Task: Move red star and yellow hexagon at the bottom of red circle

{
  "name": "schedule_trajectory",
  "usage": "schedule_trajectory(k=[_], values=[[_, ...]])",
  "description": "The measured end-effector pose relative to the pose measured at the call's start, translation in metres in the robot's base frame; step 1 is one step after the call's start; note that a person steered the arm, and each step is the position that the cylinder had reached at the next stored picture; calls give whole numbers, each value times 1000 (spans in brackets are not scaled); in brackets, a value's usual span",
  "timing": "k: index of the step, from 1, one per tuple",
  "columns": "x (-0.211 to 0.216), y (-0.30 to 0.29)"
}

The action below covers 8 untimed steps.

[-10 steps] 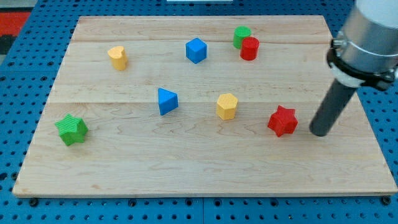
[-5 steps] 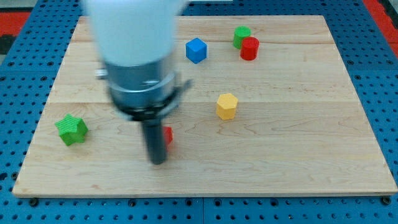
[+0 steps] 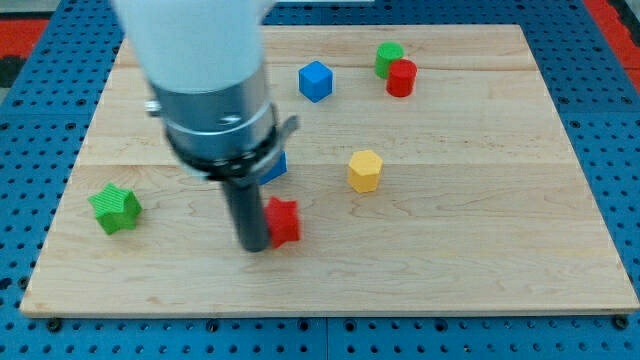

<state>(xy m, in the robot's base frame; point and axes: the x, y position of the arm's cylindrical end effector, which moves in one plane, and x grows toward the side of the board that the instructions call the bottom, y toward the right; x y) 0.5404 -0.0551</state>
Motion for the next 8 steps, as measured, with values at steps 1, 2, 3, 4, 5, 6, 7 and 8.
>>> schedule_trajectory(k=[1, 2, 3, 4, 5, 6, 7, 8], values=[[-21, 12], [-22, 16], [-31, 35], [-43, 82], [-51, 126], [-60, 159], [-68, 160], [-102, 191]])
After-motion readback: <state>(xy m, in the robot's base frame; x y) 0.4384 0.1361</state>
